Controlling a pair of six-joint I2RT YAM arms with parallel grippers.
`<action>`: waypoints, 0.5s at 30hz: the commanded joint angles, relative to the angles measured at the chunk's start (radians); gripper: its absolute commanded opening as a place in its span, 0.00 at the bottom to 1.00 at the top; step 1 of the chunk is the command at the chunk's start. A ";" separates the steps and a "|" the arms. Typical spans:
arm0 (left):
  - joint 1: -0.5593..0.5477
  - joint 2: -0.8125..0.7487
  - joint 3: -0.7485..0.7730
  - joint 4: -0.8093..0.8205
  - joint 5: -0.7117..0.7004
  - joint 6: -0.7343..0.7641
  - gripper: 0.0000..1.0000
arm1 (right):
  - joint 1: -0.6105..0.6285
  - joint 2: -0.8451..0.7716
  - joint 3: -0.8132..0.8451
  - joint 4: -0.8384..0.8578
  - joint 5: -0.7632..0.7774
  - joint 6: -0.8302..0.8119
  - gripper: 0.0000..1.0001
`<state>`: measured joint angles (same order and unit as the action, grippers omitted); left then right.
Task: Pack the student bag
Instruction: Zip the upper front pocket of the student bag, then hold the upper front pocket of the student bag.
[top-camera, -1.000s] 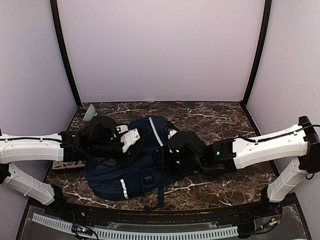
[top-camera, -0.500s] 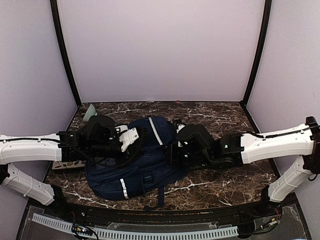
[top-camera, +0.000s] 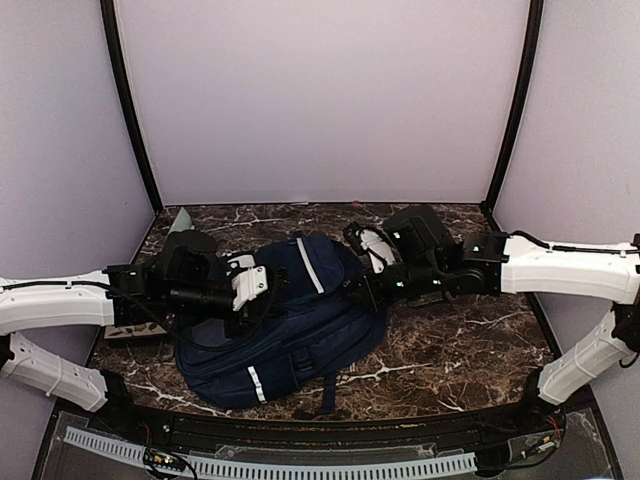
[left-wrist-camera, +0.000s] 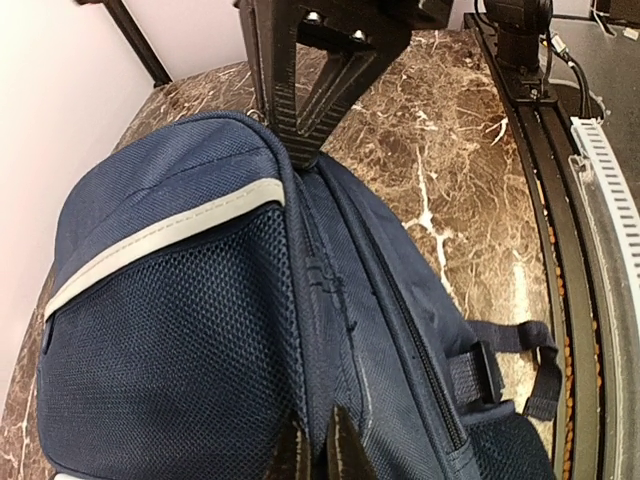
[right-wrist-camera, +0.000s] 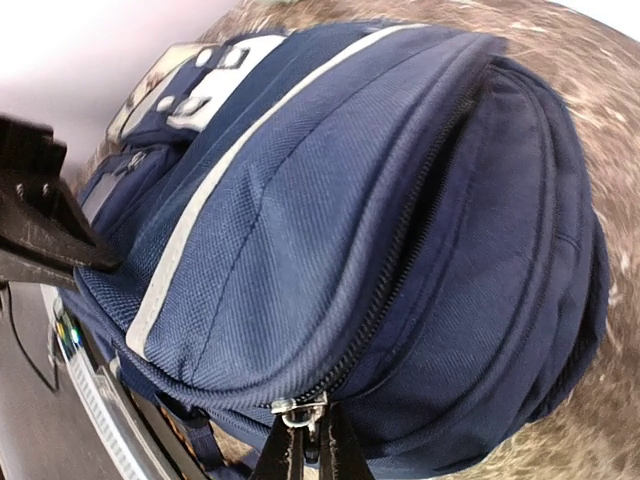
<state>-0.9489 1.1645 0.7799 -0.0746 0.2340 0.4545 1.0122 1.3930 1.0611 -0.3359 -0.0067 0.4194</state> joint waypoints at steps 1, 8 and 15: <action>-0.008 -0.111 -0.051 -0.127 0.079 0.041 0.23 | -0.049 0.100 0.156 -0.223 0.132 -0.244 0.00; -0.203 -0.036 0.087 0.111 -0.109 0.070 0.42 | 0.005 0.141 0.186 -0.213 -0.024 -0.251 0.00; -0.241 0.183 0.129 0.206 -0.331 0.128 0.40 | -0.004 0.103 0.187 -0.220 -0.058 -0.167 0.00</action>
<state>-1.1992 1.2346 0.8635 0.1028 0.0685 0.5343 1.0180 1.5276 1.2179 -0.5632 -0.0429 0.2123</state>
